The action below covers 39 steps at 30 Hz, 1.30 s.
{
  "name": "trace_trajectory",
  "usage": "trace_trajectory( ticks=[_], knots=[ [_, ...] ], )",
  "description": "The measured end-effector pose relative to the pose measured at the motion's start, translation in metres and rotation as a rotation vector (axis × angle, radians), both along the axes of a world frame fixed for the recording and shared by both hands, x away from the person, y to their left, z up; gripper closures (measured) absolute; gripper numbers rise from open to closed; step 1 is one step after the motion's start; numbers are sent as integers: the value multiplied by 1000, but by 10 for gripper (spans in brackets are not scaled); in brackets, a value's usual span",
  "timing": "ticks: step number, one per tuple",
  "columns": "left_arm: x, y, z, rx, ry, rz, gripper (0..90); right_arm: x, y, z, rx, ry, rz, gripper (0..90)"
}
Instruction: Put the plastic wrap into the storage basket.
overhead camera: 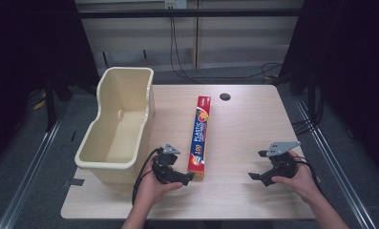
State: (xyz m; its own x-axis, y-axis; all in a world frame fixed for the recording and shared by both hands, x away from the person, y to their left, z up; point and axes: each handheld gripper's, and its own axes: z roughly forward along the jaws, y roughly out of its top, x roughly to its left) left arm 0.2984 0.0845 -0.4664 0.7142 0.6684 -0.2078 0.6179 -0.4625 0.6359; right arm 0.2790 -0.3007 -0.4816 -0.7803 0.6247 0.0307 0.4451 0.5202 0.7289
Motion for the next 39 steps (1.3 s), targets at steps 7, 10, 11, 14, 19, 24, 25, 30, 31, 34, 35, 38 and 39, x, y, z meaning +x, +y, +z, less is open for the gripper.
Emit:
trace_trajectory(
  ticks=[7,10,11,14,19,24,25,30,31,34,35,38,39],
  knots=[
    [7,-4,8,-15,26,17,39,0,-5,3,5,6,-46,41],
    [12,-9,12,-5,27,14,39,-1,-6,5,4,-3,-42,46],
    [14,-10,14,9,27,13,39,-2,-6,6,4,0,-48,47],
    [21,-15,19,17,49,21,39,-3,-7,8,9,-9,-57,51],
    [34,-25,27,26,53,26,39,-3,-7,10,6,-13,-57,52],
    [46,-38,31,40,57,39,40,-4,-8,12,3,-24,-63,53],
    [49,-40,32,44,65,43,40,-4,-8,12,3,-24,-63,53],
    [63,-51,32,72,72,66,40,-4,-9,13,15,-28,-64,54],
    [66,-54,32,78,71,71,40,-4,-9,14,17,-28,-67,55],
    [75,-62,33,82,69,86,46,-4,-10,15,26,-37,-75,55],
    [78,-65,33,82,63,93,46,-4,-10,15,26,-37,-75,55],
    [86,-72,33,76,62,107,50,-4,-11,16,35,-38,-80,53],
    [88,-74,32,73,62,114,50,-4,-11,16,44,-32,-80,52]
  ],
)
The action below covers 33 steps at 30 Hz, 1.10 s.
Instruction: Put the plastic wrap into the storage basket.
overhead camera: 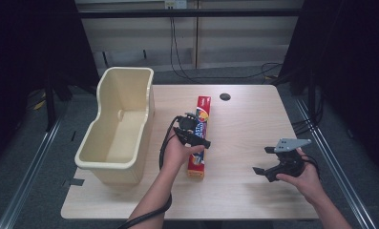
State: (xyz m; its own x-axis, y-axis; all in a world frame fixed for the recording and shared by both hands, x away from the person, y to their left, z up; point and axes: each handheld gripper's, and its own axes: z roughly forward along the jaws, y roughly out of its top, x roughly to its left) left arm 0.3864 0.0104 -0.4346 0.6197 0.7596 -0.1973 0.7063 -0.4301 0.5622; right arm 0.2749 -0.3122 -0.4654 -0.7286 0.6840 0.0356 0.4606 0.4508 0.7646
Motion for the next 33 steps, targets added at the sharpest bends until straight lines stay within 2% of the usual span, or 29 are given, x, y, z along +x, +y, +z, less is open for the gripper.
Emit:
trace_trajectory(
  ticks=[4,6,7,9,16,21,25,27,29,30,31,32,33],
  knots=[
    [10,-5,-3,19,13,16,50,0,-1,1,4,-4,-3,55],
    [13,-8,-5,12,19,32,50,0,-2,1,2,-9,-5,55],
    [16,-7,-5,30,19,23,51,0,-2,1,4,-8,-4,55],
    [20,-8,-8,27,18,51,51,0,-2,2,9,-6,1,56],
    [32,-8,-12,36,29,92,76,0,-3,3,15,-11,-7,60],
    [36,-14,-12,38,28,108,106,0,-3,3,22,-3,-4,61],
    [39,-19,-11,68,13,114,135,-1,-3,4,23,-6,-7,62],
    [41,-21,-11,84,19,115,143,0,-4,4,28,-4,-2,62],
    [42,-23,-10,72,19,130,146,0,-4,4,28,-6,-5,61],
    [42,-23,-10,84,16,129,154,0,-4,4,28,-3,-4,61],
    [43,-24,-10,77,13,132,162,0,-4,4,29,0,-3,61],
    [44,-24,-9,85,25,131,167,0,-4,4,28,-2,-4,61],
    [45,-25,-9,89,16,139,168,0,-4,4,27,0,-2,61]
  ],
)
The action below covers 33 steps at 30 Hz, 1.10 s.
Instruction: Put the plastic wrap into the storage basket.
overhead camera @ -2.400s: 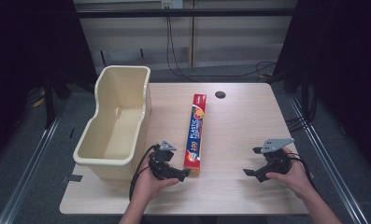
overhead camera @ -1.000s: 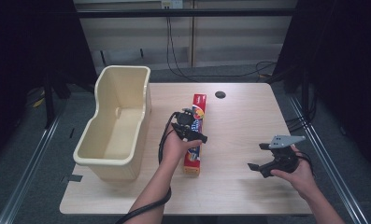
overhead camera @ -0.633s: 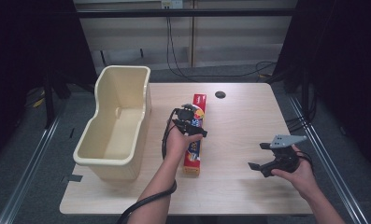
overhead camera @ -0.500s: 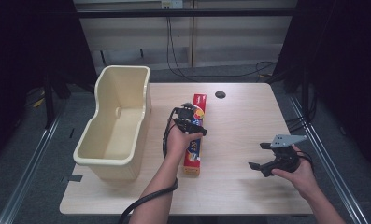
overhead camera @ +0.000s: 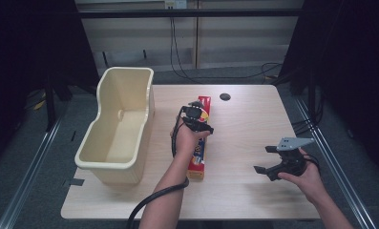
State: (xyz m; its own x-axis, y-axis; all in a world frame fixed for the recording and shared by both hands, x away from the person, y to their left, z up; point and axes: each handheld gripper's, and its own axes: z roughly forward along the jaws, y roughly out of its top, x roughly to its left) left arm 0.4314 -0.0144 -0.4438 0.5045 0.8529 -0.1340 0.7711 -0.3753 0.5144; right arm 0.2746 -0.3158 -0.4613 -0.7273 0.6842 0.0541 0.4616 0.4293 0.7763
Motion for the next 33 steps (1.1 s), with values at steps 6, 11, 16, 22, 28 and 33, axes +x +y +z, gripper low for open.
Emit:
trace_trajectory(
  ticks=[6,11,16,22,28,33],
  knots=[
    [5,-1,-2,-3,10,7,176,0,0,1,5,-1,-1,62],
    [8,-1,-7,-10,25,26,188,0,0,1,9,0,-1,65],
    [9,-2,-11,-19,51,37,191,0,1,2,8,-2,3,68],
    [11,-4,-18,-14,54,33,222,0,0,3,16,-5,3,74],
    [12,-4,-20,-45,113,59,286,0,0,2,16,0,8,74],
    [12,-5,-19,-42,134,89,307,-1,1,3,15,-3,6,75]
  ],
)
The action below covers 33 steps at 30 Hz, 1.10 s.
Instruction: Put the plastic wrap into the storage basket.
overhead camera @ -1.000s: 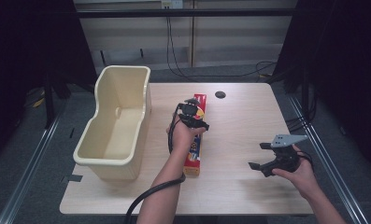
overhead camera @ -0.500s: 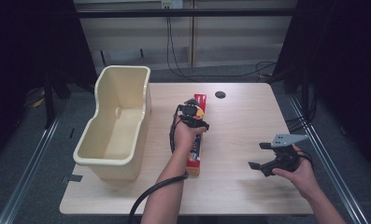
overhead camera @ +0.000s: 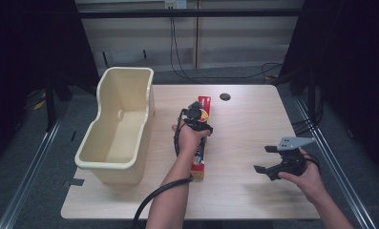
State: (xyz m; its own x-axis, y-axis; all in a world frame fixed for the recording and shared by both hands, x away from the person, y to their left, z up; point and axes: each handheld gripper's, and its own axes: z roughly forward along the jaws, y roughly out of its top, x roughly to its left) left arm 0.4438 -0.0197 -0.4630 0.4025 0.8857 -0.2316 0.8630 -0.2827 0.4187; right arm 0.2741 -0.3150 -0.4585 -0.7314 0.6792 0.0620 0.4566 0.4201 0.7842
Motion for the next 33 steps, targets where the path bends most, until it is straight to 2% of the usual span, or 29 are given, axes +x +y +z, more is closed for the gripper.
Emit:
trace_trajectory(
  ticks=[2,5,7,10,11,13,20,24,25,29,31,33],
  knots=[
    [0,0,3,4,17,30,333,0,0,0,-1,-2,-2,75],
    [0,0,8,33,32,43,401,0,1,0,1,-1,3,75],
    [0,3,11,62,47,18,408,0,1,0,3,-2,4,75],
    [-1,5,12,68,60,26,412,0,1,0,4,-3,4,75],
    [-1,7,14,72,76,25,413,0,1,0,2,-1,2,75],
    [-1,9,16,74,77,20,413,0,1,0,3,-2,1,75],
    [-2,18,38,100,131,3,416,0,2,0,2,-4,11,66],
    [-2,24,52,84,139,-9,416,0,2,0,4,-2,10,59],
    [-2,28,61,81,139,-12,416,0,2,0,8,0,11,50],
    [-4,30,71,88,140,-15,415,0,3,-1,7,0,11,45],
    [-4,34,78,84,152,-23,415,0,4,-1,6,-3,6,41],
    [-5,37,85,68,160,-13,415,0,4,-1,9,-6,7,39]
  ],
)
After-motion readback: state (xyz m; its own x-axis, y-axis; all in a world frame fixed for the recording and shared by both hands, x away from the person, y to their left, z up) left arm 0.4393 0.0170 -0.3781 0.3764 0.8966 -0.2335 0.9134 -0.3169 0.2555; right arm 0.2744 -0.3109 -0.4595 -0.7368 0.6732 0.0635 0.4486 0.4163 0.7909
